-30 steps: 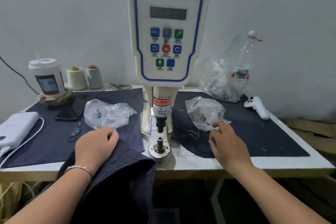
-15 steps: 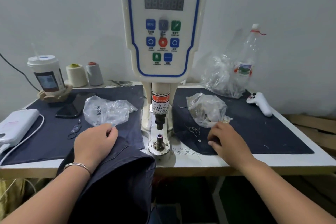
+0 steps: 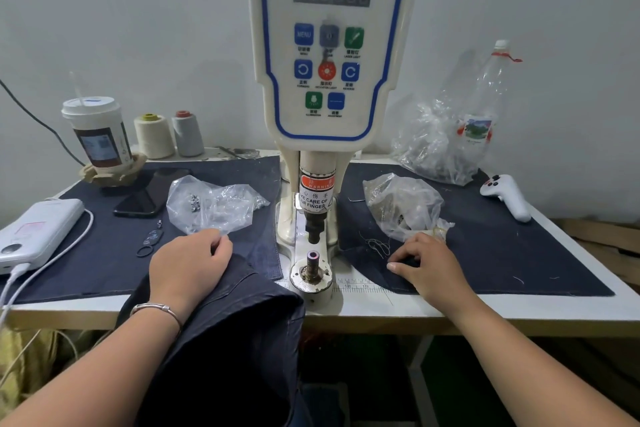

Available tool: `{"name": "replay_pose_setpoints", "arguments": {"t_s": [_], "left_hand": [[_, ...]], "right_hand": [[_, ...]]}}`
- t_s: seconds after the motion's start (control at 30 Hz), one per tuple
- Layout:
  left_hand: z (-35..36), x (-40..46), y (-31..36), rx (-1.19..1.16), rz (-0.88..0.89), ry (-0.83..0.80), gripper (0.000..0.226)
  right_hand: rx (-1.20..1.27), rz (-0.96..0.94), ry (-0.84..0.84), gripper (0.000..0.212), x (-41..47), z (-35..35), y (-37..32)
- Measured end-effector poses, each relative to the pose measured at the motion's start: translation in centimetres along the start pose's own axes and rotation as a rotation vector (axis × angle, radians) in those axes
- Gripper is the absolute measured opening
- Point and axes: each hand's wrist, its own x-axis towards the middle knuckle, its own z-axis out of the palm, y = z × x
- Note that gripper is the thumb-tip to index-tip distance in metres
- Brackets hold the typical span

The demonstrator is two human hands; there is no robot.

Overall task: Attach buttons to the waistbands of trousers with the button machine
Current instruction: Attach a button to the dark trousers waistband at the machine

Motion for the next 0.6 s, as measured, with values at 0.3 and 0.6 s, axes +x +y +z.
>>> {"name": "replay_pose_setpoints", "arguments": {"t_s": [0.3, 0.6], "left_hand": [[-0.1, 0.0, 0.1, 0.002, 0.000, -0.006, 0.043], [-0.1, 0.0, 0.1, 0.007, 0.011, -0.010, 0.043]], "right_hand": [[0.240, -0.177, 0.112, 0.019, -0.6, -0.4, -5.3], [0.357, -0.329, -0.012, 0.003, -1.1, 1.3, -10.1]]}}
